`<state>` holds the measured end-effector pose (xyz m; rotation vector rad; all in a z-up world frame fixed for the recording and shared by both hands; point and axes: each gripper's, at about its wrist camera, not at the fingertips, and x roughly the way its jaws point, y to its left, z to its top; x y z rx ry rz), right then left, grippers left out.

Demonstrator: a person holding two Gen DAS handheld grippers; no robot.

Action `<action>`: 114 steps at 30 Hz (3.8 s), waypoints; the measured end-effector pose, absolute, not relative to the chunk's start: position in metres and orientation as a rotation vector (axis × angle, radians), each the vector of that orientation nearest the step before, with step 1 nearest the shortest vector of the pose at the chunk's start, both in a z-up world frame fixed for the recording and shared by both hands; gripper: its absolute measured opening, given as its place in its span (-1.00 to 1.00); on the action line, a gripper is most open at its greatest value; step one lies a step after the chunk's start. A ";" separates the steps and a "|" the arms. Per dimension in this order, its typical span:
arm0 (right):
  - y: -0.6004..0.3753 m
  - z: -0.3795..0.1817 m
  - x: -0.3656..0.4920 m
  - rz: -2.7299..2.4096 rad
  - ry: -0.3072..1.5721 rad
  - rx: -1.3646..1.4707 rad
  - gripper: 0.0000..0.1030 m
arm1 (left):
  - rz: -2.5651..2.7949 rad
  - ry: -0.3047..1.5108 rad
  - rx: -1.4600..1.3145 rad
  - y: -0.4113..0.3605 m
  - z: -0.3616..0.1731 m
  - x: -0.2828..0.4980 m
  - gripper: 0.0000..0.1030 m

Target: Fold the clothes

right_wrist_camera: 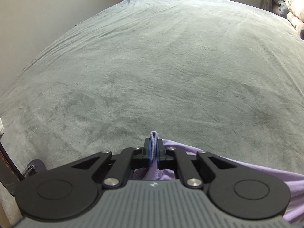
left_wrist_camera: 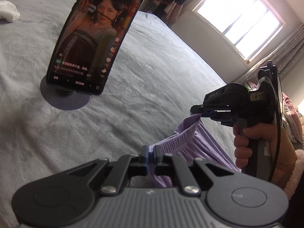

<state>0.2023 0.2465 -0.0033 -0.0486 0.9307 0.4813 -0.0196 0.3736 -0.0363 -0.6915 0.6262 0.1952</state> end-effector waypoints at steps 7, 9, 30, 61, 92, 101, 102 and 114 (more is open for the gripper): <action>0.265 -0.019 0.205 0.496 0.932 -0.065 -0.85 | 0.240 0.690 -0.655 0.378 -0.049 -0.010 -0.91; 0.267 -0.025 0.206 0.494 0.936 -0.068 -0.85 | 0.249 0.711 -0.646 0.378 -0.053 -0.006 -0.90; 0.173 0.003 0.178 0.552 0.905 -0.021 0.03 | 0.226 0.613 -0.573 0.347 -0.024 -0.009 -0.21; -0.135 0.017 0.066 0.294 0.945 0.095 0.03 | -0.405 0.894 -0.269 0.172 -0.043 0.013 -0.24; -0.371 -0.017 0.026 0.067 0.884 0.469 -0.21 | -0.846 0.749 0.258 -0.147 -0.037 0.001 -0.45; -0.401 -0.040 0.029 0.059 0.828 0.612 -0.21 | -0.844 0.701 0.345 -0.202 -0.041 0.020 -0.50; -0.404 -0.043 0.027 0.054 0.831 0.614 -0.21 | -0.837 0.699 0.344 -0.205 -0.041 0.025 -0.50; -0.416 -0.046 0.020 0.079 0.795 0.636 -0.21 | -0.820 0.756 0.187 -0.216 -0.041 0.076 -0.90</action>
